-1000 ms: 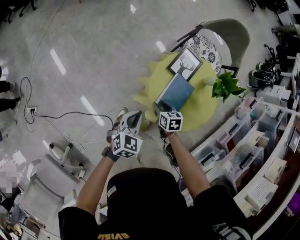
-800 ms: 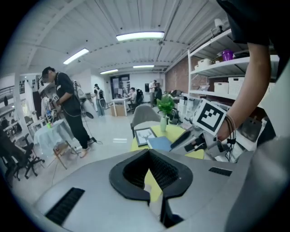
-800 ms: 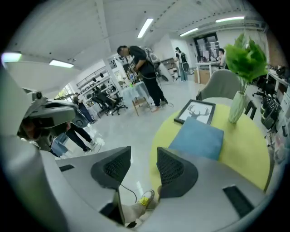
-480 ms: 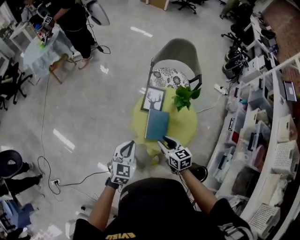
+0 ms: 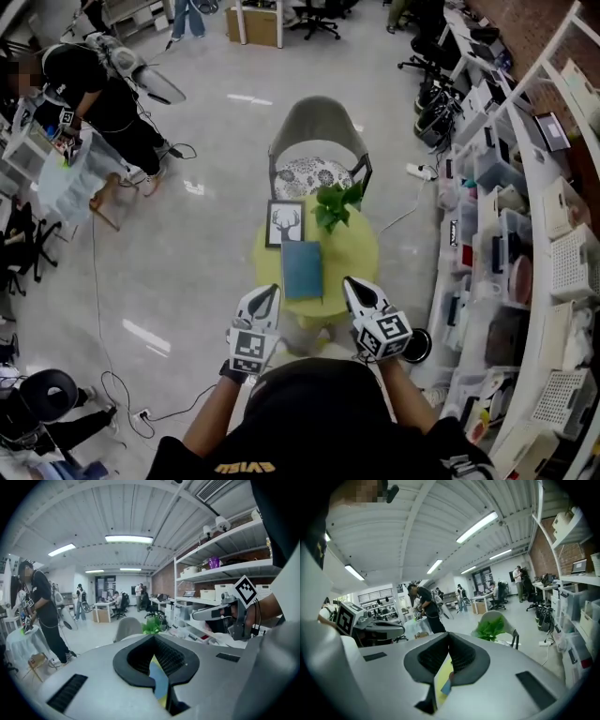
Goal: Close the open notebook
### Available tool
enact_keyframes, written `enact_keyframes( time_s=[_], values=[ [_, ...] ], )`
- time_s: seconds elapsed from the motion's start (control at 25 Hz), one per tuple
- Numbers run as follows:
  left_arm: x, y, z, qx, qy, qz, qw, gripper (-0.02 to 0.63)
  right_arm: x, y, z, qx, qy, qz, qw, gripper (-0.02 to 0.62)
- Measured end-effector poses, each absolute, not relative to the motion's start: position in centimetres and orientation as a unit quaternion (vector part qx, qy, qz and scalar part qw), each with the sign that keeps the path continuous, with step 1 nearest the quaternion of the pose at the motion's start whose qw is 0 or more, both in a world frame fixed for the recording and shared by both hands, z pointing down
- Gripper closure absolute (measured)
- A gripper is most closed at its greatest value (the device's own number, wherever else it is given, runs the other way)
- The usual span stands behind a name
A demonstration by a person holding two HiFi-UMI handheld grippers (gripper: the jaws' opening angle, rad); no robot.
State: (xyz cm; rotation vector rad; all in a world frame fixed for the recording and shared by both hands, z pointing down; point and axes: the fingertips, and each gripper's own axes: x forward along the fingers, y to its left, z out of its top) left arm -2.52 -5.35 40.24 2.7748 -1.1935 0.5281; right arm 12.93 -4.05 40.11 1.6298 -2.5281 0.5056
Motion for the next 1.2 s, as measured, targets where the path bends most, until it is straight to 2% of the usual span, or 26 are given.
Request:
enact_keyframes(
  time_s=[0.52,1.2],
  values=[
    [-0.9,-8.0,35.3,0.916,-0.381,0.124,0.017,0.589,16.7,-3.3,35.2,0.579,-0.807,0.115,0.024,0.594],
    [0.3,-8.8,34.9,0.923,-0.368,0.114,0.01,0.589,16.9,-4.4,34.0,0.572,-0.813,0.103,0.028,0.594]
  ],
)
